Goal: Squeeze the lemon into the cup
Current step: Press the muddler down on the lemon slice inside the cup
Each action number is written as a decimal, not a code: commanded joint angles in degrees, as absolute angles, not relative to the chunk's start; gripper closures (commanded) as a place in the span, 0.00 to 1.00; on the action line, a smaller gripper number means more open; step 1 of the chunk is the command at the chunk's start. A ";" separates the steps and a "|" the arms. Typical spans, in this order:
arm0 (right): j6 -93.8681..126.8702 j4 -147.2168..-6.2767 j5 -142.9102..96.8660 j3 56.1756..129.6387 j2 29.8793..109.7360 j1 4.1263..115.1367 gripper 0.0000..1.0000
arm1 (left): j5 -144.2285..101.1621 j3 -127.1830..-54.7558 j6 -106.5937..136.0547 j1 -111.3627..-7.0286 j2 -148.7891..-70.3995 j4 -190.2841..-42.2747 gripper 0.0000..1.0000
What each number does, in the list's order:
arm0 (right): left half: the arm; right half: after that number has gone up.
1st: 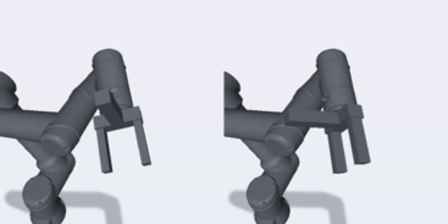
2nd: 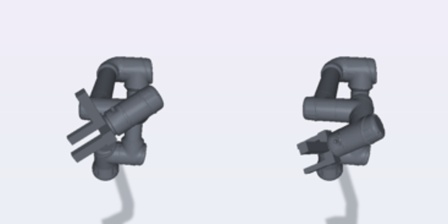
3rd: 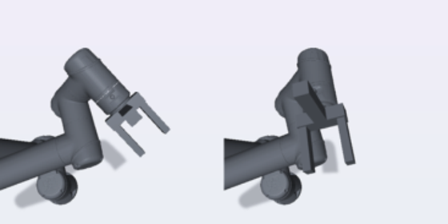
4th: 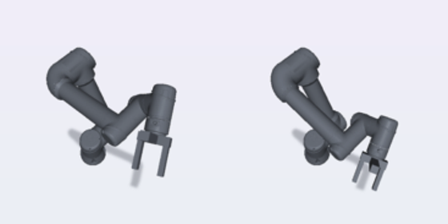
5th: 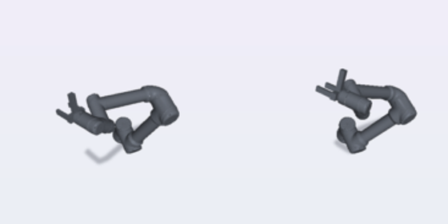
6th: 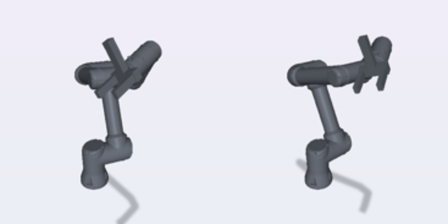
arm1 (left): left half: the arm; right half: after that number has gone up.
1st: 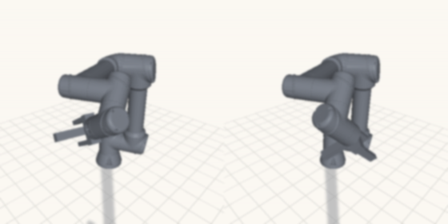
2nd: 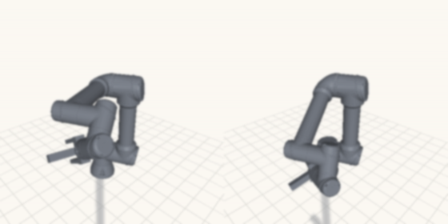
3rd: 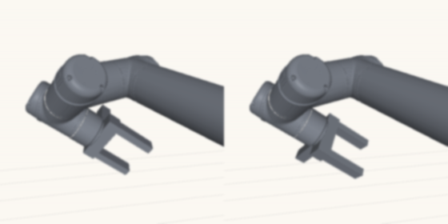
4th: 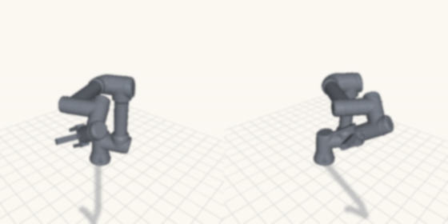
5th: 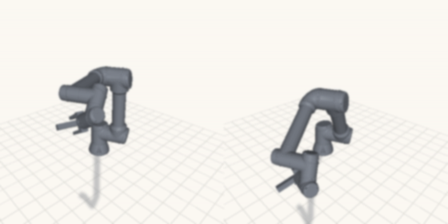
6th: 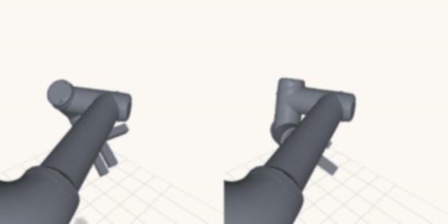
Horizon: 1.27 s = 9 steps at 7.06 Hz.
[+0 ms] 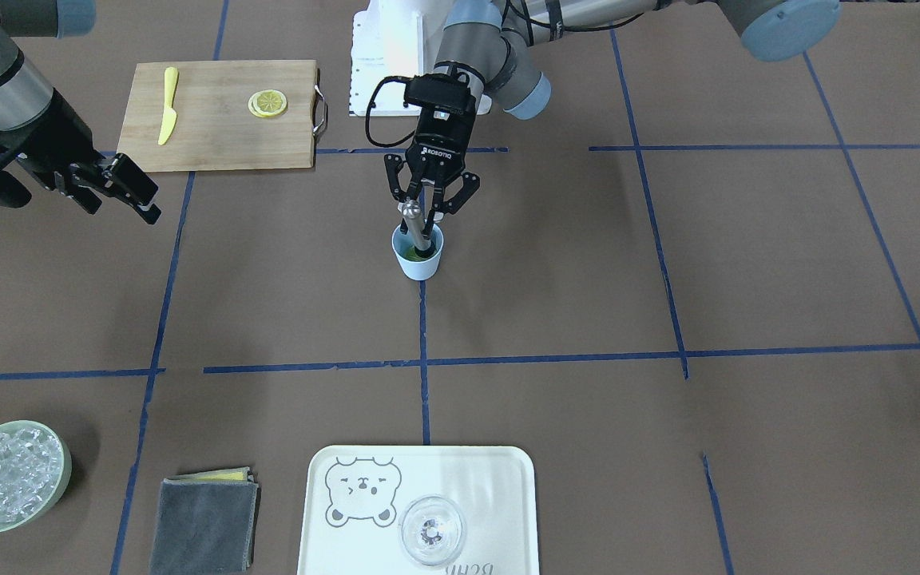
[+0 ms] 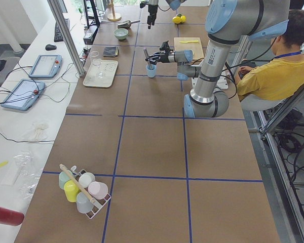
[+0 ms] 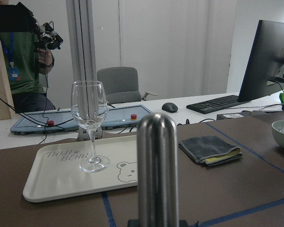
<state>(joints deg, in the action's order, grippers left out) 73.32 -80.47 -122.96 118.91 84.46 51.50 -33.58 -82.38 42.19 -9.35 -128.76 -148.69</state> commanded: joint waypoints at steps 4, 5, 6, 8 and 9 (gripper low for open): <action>73.74 -80.42 -123.05 119.09 84.38 51.50 0.00 | -33.57 -82.70 42.10 -9.05 -128.41 -148.71 1.00; 73.83 -80.42 -123.05 119.09 84.38 51.50 0.00 | -33.57 -83.31 41.84 -9.05 -128.50 -148.71 1.00; 73.74 -80.42 -123.05 119.18 84.29 51.59 0.00 | -34.36 -87.50 40.70 -9.05 -128.67 -148.54 1.00; 73.83 -80.51 -123.13 120.14 84.37 52.12 0.00 | -37.87 -96.72 31.14 -9.40 -131.03 -145.49 1.00; 73.83 -80.42 -123.13 120.15 84.46 52.12 0.00 | -37.88 -97.46 32.68 -9.93 -131.39 -143.28 1.00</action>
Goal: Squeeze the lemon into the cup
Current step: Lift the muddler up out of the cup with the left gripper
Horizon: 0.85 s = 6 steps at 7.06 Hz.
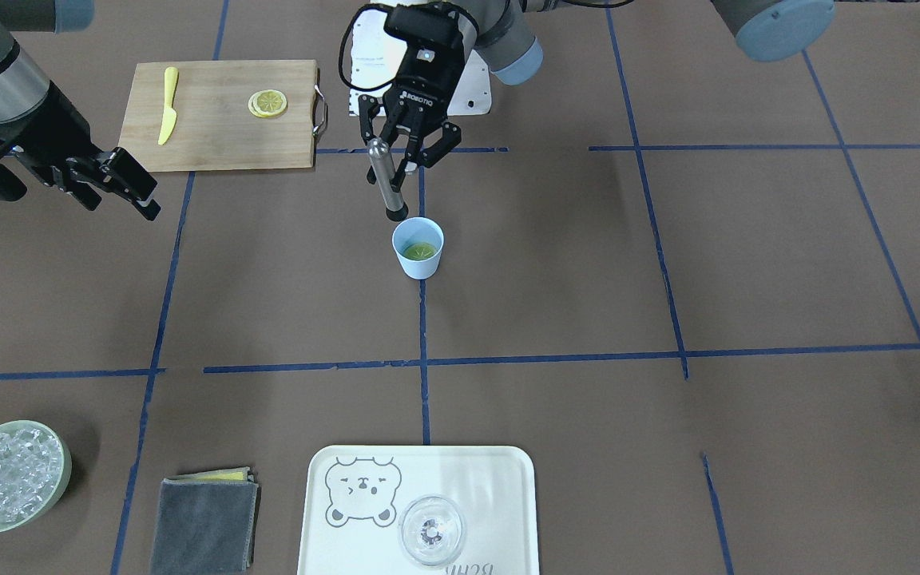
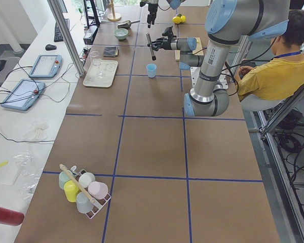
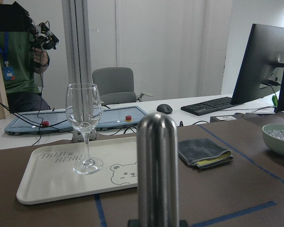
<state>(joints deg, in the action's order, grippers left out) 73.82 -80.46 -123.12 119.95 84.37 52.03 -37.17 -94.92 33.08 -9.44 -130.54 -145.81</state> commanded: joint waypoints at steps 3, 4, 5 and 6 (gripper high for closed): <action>73.83 -80.51 -123.13 120.32 84.64 52.21 0.00 | -44.09 -99.14 41.56 -11.07 -128.26 -141.94 1.00; 73.92 -80.51 -123.13 120.41 84.64 52.21 0.00 | -49.08 -100.01 41.57 -12.03 -127.01 -140.73 1.00; 73.92 -80.51 -123.13 120.50 84.73 52.21 0.00 | -56.27 -102.98 41.66 -14.91 -127.00 -131.84 1.00; 74.00 -80.51 -123.05 120.67 84.73 52.12 0.00 | -64.17 -107.62 41.75 -18.68 -126.83 -121.48 1.00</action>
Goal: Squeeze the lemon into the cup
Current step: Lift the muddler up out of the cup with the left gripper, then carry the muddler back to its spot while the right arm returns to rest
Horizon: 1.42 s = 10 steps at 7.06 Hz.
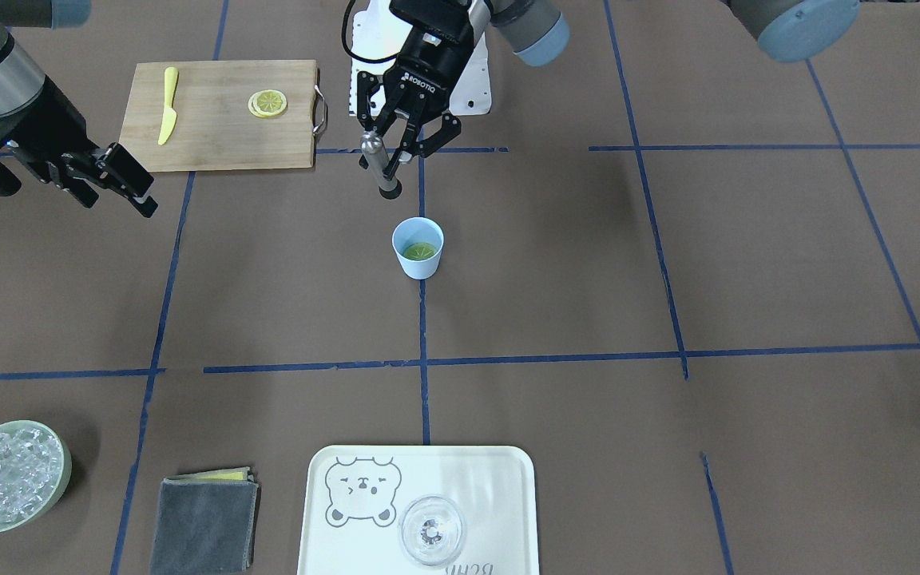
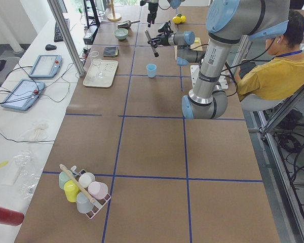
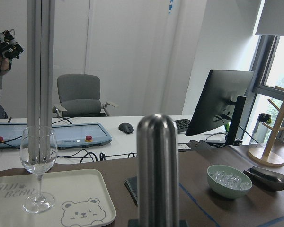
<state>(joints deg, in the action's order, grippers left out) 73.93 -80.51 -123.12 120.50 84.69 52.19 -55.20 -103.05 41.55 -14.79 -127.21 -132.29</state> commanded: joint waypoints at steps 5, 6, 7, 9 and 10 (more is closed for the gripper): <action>73.48 -80.42 -123.05 120.59 85.08 52.21 0.00 | -98.22 -118.20 41.22 -38.03 -104.28 -115.14 1.00; 72.95 -80.42 -122.96 120.59 86.82 52.82 0.00 | -110.27 -118.04 39.65 -47.02 -101.80 -111.31 1.00; 69.38 -80.33 -123.39 120.50 87.44 54.30 0.00 | -118.66 -118.04 37.72 -52.94 -98.56 -109.79 1.00; 55.11 -80.42 -129.86 118.32 90.77 61.82 0.00 | -119.79 -115.95 38.50 -55.36 -89.06 -109.60 1.00; 47.89 -80.51 -135.56 116.04 92.27 66.83 0.00 | -122.49 -111.66 38.58 -55.89 -87.38 -109.60 1.00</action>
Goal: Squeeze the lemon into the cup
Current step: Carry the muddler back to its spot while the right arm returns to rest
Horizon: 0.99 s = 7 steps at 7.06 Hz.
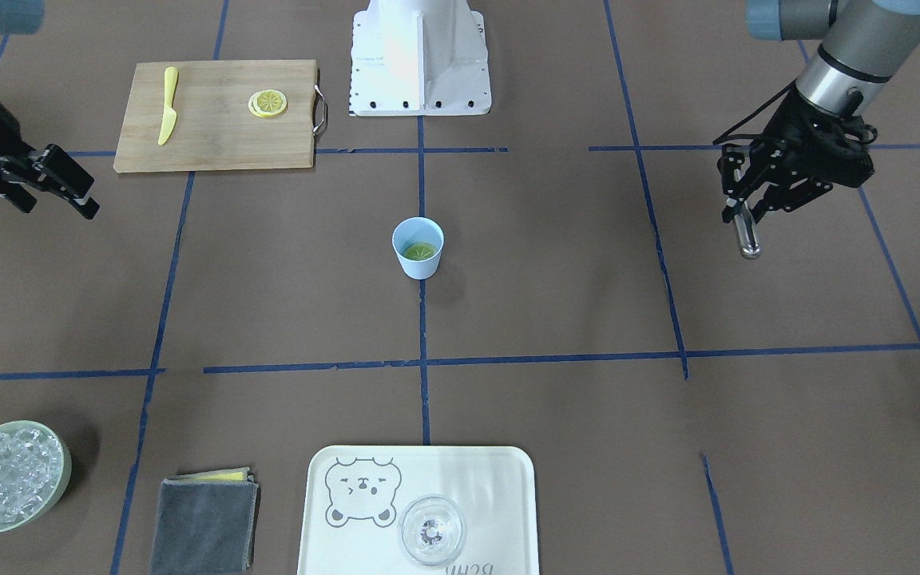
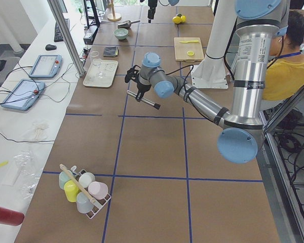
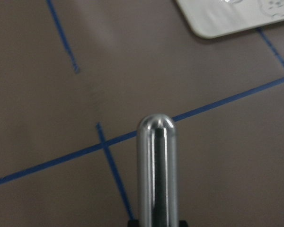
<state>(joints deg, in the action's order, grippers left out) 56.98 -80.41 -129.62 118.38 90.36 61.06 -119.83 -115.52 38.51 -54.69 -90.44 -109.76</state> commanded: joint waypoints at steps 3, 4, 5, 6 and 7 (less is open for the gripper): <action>31.87 -81.30 -137.11 111.63 96.58 72.06 0.00 | -123.48 -101.27 46.41 -55.46 -87.79 -110.30 1.00; 31.03 -81.21 -137.11 111.45 96.77 72.07 0.00 | -123.57 -100.29 46.32 -55.28 -88.06 -110.48 1.00; 30.94 -81.12 -137.11 111.36 96.77 72.07 0.00 | -123.57 -98.28 46.41 -55.11 -89.20 -111.09 1.00; 30.94 -80.95 -137.02 111.36 96.85 72.07 0.00 | -123.23 -96.43 46.41 -55.02 -90.86 -111.18 1.00; 30.94 -80.77 -137.11 111.53 96.94 72.07 0.00 | -123.22 -95.63 46.49 -54.76 -92.36 -110.92 1.00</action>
<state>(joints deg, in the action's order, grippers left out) 31.09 -80.98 -137.07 111.44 96.81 72.03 -123.34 -97.22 46.40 -55.03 -90.46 -111.00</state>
